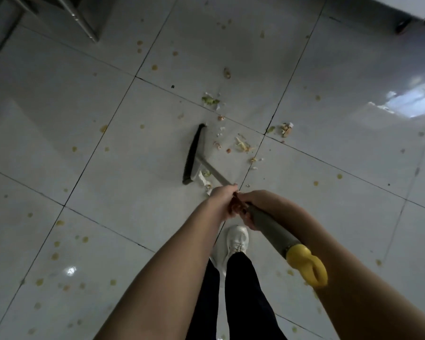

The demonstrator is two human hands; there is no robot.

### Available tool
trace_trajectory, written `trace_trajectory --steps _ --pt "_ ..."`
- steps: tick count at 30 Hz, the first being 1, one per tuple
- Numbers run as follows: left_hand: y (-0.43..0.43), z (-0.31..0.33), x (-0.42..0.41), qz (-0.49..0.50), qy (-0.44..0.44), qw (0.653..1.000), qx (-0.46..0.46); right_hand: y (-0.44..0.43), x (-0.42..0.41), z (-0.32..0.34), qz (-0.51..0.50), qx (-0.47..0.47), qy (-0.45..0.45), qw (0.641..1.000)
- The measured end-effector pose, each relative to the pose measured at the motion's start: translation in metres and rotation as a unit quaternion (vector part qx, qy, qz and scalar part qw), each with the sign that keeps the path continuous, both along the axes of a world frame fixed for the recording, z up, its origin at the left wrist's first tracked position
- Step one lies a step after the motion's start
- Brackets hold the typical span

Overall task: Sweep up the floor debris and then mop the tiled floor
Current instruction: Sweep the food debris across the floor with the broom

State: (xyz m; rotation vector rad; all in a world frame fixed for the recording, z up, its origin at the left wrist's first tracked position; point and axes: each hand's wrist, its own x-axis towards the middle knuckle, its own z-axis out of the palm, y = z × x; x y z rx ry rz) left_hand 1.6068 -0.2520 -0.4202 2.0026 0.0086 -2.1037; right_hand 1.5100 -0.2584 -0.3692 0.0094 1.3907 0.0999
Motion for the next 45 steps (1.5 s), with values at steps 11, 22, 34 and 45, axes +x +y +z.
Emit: trace_trajectory --steps 11,22,34,45 --pt "-0.023 0.027 -0.012 0.020 -0.029 0.997 -0.063 -0.026 -0.027 0.039 0.055 -0.064 -0.048 0.995" --pt "-0.127 0.012 0.121 0.013 -0.082 0.994 -0.066 -0.123 0.110 0.007 0.031 -0.062 -0.083 0.994" --pt "-0.235 -0.016 0.191 -0.144 -0.109 0.977 -0.115 -0.204 0.178 -0.022 -0.158 -0.050 -0.111 0.980" --pt "-0.163 -0.030 0.114 -0.228 -0.012 0.973 -0.033 -0.116 0.117 -0.031 -0.212 0.012 -0.017 0.977"
